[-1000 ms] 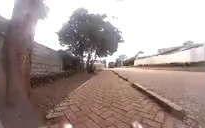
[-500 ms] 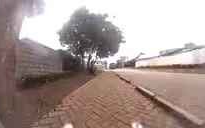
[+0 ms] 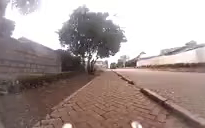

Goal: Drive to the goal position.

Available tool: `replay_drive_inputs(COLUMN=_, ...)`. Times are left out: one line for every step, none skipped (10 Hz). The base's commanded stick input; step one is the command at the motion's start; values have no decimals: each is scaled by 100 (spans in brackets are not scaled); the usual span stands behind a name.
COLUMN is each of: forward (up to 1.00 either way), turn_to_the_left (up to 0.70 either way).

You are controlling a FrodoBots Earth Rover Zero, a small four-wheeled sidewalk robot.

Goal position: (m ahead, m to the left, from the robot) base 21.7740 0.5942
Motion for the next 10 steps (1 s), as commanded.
replay_drive_inputs(forward=70, turn_to_the_left=0)
replay_drive_inputs(forward=70, turn_to_the_left=-5)
replay_drive_inputs(forward=70, turn_to_the_left=-18)
replay_drive_inputs(forward=70, turn_to_the_left=-32)
replay_drive_inputs(forward=70, turn_to_the_left=9)
replay_drive_inputs(forward=70, turn_to_the_left=14)
replay_drive_inputs(forward=70, turn_to_the_left=0)
replay_drive_inputs(forward=70, turn_to_the_left=0)
replay_drive_inputs(forward=70, turn_to_the_left=0)
replay_drive_inputs(forward=70, turn_to_the_left=0)
